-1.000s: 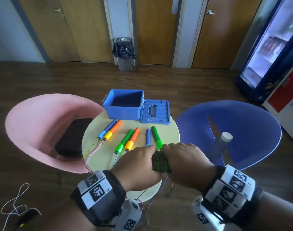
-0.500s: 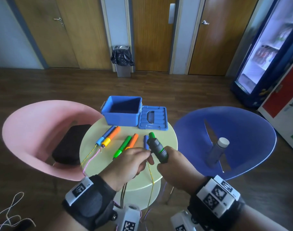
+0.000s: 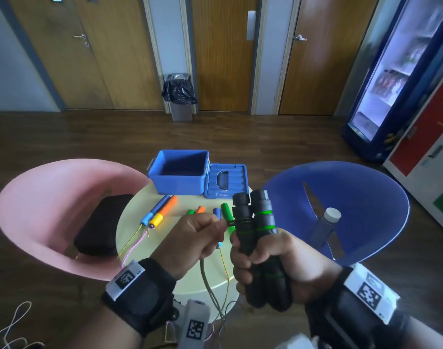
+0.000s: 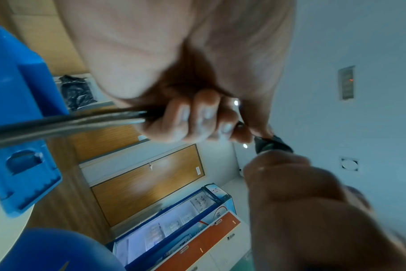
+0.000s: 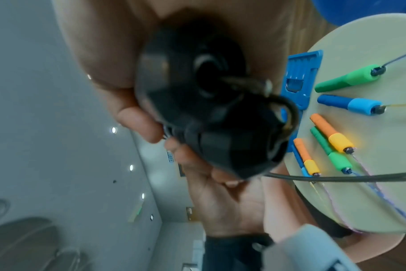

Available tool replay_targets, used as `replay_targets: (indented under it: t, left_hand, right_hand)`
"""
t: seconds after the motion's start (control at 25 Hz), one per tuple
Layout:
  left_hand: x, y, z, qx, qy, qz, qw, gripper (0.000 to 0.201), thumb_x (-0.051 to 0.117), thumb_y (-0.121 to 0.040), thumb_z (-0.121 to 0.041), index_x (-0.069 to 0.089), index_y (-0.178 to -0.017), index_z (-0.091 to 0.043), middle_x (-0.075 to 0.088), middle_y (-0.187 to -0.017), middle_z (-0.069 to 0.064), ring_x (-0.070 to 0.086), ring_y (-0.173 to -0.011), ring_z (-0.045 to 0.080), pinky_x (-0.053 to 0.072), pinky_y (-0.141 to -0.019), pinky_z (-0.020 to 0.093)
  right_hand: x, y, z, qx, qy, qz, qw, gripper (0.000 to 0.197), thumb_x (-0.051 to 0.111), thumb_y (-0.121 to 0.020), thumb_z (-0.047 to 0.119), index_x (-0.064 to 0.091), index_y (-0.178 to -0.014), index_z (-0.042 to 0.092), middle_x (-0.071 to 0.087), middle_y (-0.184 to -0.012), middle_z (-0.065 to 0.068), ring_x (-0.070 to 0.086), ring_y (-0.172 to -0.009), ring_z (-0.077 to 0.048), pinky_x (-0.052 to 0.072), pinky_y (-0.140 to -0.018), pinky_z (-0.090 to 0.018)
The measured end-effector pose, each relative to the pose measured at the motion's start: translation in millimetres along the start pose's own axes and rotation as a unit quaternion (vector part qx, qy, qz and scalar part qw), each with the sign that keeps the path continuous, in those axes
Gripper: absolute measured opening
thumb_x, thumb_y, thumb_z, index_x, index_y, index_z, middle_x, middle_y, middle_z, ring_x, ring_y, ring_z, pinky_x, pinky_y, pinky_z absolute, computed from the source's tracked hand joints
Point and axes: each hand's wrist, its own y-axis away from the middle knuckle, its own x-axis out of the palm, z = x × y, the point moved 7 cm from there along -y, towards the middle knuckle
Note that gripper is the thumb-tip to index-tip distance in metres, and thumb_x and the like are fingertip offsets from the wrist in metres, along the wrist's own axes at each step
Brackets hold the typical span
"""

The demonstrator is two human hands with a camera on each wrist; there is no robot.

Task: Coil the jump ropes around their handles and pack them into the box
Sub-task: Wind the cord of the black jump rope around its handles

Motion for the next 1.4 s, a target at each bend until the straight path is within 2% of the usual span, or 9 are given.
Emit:
replay_targets:
  t: [0.16, 0.28, 0.36, 0.52, 0.72, 0.96, 1.08, 1.24, 1.4]
  left_hand:
    - [-3.4, -5.1, -4.2, 0.009, -0.012, 0.093, 0.996, 0.034, 0.083, -0.063, -0.052, 0.065, -0.056, -0.025, 0.044, -0.047, -0.003, 0.035, -0.044, 0.008, 0.031, -0.055, 0.016]
    - [-1.1, -3.8, 6.3, -0.034, -0.158, 0.143, 0.976, 0.019, 0.084, -0.067, -0.031, 0.068, -0.061, -0.021, 0.059, -0.055, -0.009, 0.051, -0.055, 0.005, 0.039, -0.063, 0.016]
    - [4.2, -0.9, 16.3, -0.067, -0.274, 0.129, 0.951, 0.022, 0.086, -0.072, -0.027, 0.069, -0.066, -0.015, 0.062, -0.058, -0.012, 0.053, -0.057, 0.002, 0.041, -0.061, 0.014]
    - [28.1, 8.0, 23.6, -0.037, -0.427, 0.062, 0.902, 0.029, 0.069, -0.088, -0.038, 0.064, -0.072, -0.013, 0.063, -0.063, -0.004, 0.056, -0.059, 0.011, 0.042, -0.055, 0.028]
    - [32.6, 19.9, 18.5, -0.007, -0.472, -0.044, 0.880, 0.030, 0.052, -0.097, -0.027, 0.053, -0.070, -0.014, 0.054, -0.062, -0.001, 0.051, -0.062, 0.021, 0.032, -0.054, 0.034]
    - [13.2, 23.2, 6.4, -0.020, -0.281, -0.150, 0.948, 0.012, 0.065, -0.092, -0.022, 0.063, -0.083, -0.014, 0.064, -0.058, -0.004, 0.060, -0.045, 0.011, 0.048, -0.052, 0.024]
    - [11.7, 23.5, 12.0, -0.097, -0.119, -0.181, 0.971, 0.026, 0.064, -0.094, -0.025, 0.054, -0.081, -0.005, 0.053, -0.050, 0.001, 0.044, -0.035, 0.019, 0.033, -0.040, 0.027]
    - [31.5, 28.3, 31.6, -0.267, 0.195, -0.095, 0.939, 0.043, 0.048, -0.100, -0.048, 0.067, -0.086, -0.011, 0.026, -0.046, 0.001, 0.016, -0.031, 0.011, 0.013, -0.036, 0.016]
    - [30.4, 20.5, 29.2, -0.253, 0.231, -0.042, 0.939, 0.037, 0.048, -0.101, -0.038, 0.070, -0.086, -0.013, 0.033, -0.048, 0.001, 0.027, -0.032, 0.010, 0.022, -0.035, 0.017]
  right_hand:
    - [10.3, 17.3, 3.2, 0.026, 0.249, 0.025, 0.968, 0.014, 0.051, -0.064, 0.003, 0.049, -0.076, 0.010, 0.046, -0.067, -0.010, 0.044, -0.061, -0.024, 0.040, -0.060, -0.034]
    - [3.7, 27.0, 13.2, 0.062, 0.693, -0.018, 0.718, 0.014, 0.054, -0.073, 0.017, 0.047, -0.082, 0.024, 0.054, -0.075, 0.006, 0.057, -0.073, -0.022, 0.048, -0.064, -0.037]
    - [-0.2, 24.3, 5.5, 0.093, 0.824, -0.028, 0.558, 0.017, 0.054, -0.080, 0.022, 0.047, -0.096, 0.026, 0.054, -0.082, 0.006, 0.061, -0.085, -0.028, 0.048, -0.067, -0.036]
    - [-25.3, -2.7, -25.0, 0.123, 0.893, -0.081, 0.426, 0.027, 0.056, -0.086, 0.023, 0.051, -0.112, 0.016, 0.064, -0.096, 0.000, 0.067, -0.088, -0.027, 0.042, -0.068, -0.033]
    - [-47.5, -23.3, -11.2, 0.090, 0.881, -0.217, 0.412, 0.033, 0.052, -0.087, 0.020, 0.040, -0.118, 0.017, 0.064, -0.098, -0.002, 0.065, -0.090, -0.027, 0.033, -0.069, -0.035]
    - [-46.1, -30.2, 16.0, -0.004, 0.870, -0.299, 0.392, 0.046, 0.050, -0.086, 0.020, 0.030, -0.127, 0.029, 0.058, -0.091, -0.004, 0.059, -0.080, -0.028, 0.033, -0.068, -0.036]
    - [-41.4, -31.3, 33.3, -0.047, 0.867, -0.335, 0.365, 0.046, 0.055, -0.080, 0.018, 0.040, -0.123, 0.027, 0.057, -0.081, -0.004, 0.058, -0.071, -0.028, 0.032, -0.065, -0.035]
    - [-39.1, -37.7, 37.4, -0.044, 0.878, -0.332, 0.341, 0.051, 0.067, -0.076, 0.026, 0.045, -0.122, 0.029, 0.057, -0.075, -0.004, 0.057, -0.064, -0.026, 0.030, -0.061, -0.034]
    - [-34.6, -35.2, 47.7, -0.056, 0.876, -0.344, 0.334, 0.046, 0.070, -0.069, 0.023, 0.048, -0.109, 0.026, 0.052, -0.068, -0.003, 0.052, -0.056, -0.026, 0.027, -0.058, -0.033]
